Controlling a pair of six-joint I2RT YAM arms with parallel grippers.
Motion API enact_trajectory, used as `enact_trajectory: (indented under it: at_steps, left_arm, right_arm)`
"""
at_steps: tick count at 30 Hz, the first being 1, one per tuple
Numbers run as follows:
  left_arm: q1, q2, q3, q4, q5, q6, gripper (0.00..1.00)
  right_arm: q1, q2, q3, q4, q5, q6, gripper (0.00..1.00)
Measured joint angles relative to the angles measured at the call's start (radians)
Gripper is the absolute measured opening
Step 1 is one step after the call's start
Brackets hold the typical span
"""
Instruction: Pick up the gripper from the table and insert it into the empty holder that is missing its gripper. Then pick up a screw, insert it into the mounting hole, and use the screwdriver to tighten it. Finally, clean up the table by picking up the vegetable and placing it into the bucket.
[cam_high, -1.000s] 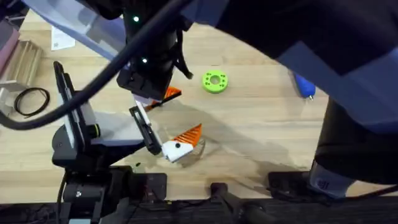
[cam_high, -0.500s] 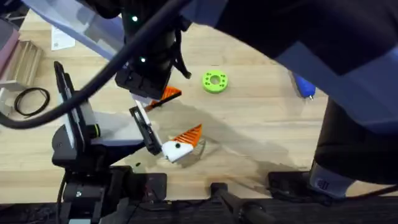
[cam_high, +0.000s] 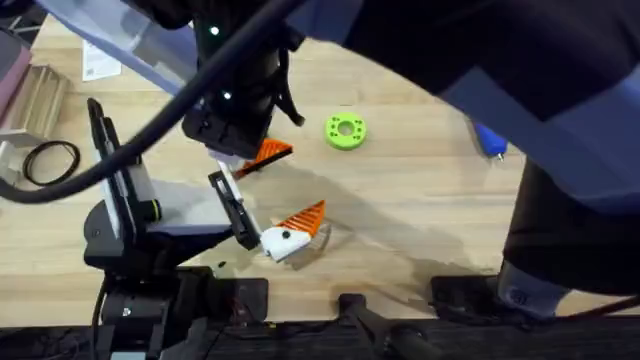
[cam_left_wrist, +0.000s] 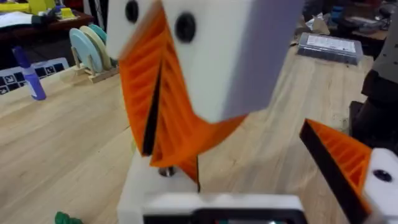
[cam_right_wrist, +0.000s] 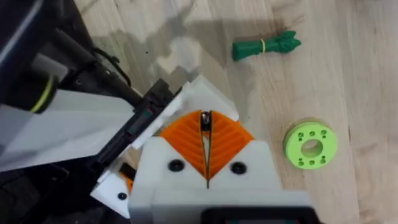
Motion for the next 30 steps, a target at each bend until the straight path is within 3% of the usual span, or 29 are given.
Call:
enact_trajectory:
  at_steps: [30]
  left_arm:
    - [0.000,0.000,0.000,0.000,0.002,0.002,0.986]
  right_arm:
    - [-0.006,0.000,0.015,-0.009,0.000,0.004,0.006]
